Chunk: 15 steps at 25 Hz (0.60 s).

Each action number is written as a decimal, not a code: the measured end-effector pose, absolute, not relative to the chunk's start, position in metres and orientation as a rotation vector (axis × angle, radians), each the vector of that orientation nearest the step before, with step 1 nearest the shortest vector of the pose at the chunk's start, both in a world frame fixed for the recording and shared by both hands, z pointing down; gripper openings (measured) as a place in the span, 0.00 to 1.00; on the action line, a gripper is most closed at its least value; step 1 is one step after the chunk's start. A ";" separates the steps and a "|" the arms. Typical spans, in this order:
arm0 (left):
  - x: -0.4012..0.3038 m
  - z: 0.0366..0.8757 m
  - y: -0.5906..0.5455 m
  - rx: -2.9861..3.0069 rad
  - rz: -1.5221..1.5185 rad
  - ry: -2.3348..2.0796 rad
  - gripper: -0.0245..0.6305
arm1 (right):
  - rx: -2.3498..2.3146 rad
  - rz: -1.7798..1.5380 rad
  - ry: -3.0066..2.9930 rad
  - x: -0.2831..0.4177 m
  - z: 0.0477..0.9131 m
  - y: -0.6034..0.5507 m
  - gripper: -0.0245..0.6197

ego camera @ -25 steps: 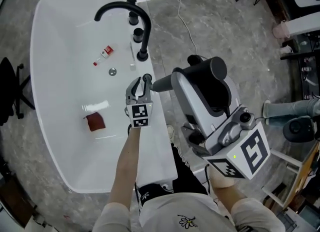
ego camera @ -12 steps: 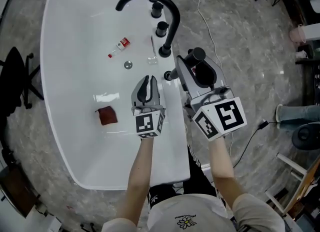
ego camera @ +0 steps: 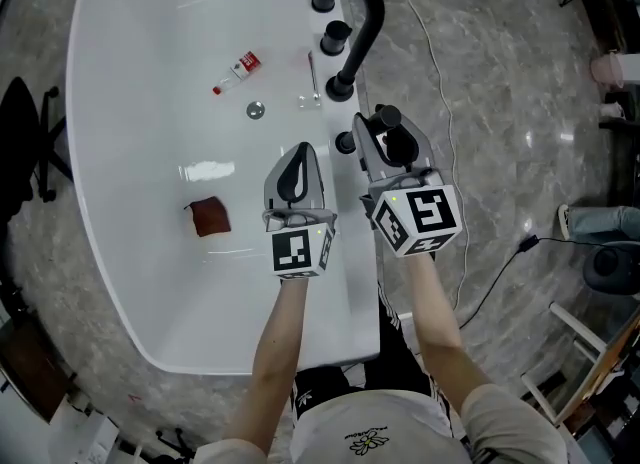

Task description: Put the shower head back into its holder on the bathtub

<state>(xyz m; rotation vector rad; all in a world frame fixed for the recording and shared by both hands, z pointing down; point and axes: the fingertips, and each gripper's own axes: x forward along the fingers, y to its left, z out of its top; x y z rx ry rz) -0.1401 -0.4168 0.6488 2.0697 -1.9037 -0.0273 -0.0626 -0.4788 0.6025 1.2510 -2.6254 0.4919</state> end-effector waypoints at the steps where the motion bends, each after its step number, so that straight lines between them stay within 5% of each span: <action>1: -0.140 0.651 -0.417 2.067 -0.029 -1.901 0.04 | 1.238 0.472 -2.623 -0.065 0.606 -0.476 0.25; 8: -0.141 0.646 -0.411 2.045 -0.061 -1.906 0.04 | 1.153 0.247 -2.562 -0.083 0.619 -0.448 0.25; 15: -0.148 0.590 -0.388 2.072 -0.077 -1.964 0.04 | 1.240 0.501 -2.471 -0.060 0.616 -0.444 0.28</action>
